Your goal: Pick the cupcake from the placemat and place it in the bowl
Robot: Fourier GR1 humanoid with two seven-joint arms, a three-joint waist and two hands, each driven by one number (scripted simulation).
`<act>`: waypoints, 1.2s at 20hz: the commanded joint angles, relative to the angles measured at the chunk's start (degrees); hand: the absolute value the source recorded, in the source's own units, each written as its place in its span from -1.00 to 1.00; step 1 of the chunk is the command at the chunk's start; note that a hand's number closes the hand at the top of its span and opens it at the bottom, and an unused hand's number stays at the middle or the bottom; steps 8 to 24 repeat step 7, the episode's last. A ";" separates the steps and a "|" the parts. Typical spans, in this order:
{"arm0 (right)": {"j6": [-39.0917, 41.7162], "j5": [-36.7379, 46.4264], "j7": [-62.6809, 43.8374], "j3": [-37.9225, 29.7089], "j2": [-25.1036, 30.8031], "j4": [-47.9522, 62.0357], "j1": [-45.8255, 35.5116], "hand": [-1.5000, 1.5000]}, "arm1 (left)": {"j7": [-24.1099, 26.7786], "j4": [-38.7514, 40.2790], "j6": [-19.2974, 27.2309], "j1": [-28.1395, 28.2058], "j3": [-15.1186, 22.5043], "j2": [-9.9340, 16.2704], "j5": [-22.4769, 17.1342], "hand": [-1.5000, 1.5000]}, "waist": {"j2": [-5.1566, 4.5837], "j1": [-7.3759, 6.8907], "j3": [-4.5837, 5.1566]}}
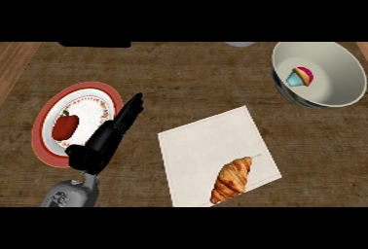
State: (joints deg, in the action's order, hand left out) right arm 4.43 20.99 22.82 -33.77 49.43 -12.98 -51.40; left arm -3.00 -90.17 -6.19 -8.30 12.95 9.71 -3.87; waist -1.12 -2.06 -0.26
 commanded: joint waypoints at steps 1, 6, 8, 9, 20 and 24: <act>4.53 -2.27 4.25 -2.74 5.19 2.10 3.49 -1.00 | 0.53 0.03 -1.04 -0.51 -1.34 1.02 -0.52 0.00 | -0.27 -0.35 -0.09; 11.26 -2.64 7.54 -3.21 8.68 3.91 7.72 -1.00 | 0.18 -0.43 -1.21 -1.02 -1.23 0.67 -0.59 0.00 | -0.57 -0.55 -0.26; 12.57 -3.24 7.10 -3.77 9.48 4.03 7.02 -1.00 | -0.20 -0.73 -0.62 -0.82 -0.69 -0.18 -0.38 0.00 | -0.43 -0.67 -0.23; 12.57 -3.24 7.10 -3.77 9.48 4.03 7.02 -1.00 | -0.20 -0.73 -0.62 -0.82 -0.69 -0.18 -0.38 0.00 | -0.43 -0.67 -0.23; 12.57 -3.24 7.10 -3.77 9.48 4.03 7.02 -1.00 | -0.20 -0.73 -0.62 -0.82 -0.69 -0.18 -0.38 0.00 | -0.43 -0.67 -0.23; 12.57 -3.24 7.10 -3.77 9.48 4.03 7.02 -1.00 | -0.20 -0.73 -0.62 -0.82 -0.69 -0.18 -0.38 0.00 | -0.43 -0.67 -0.23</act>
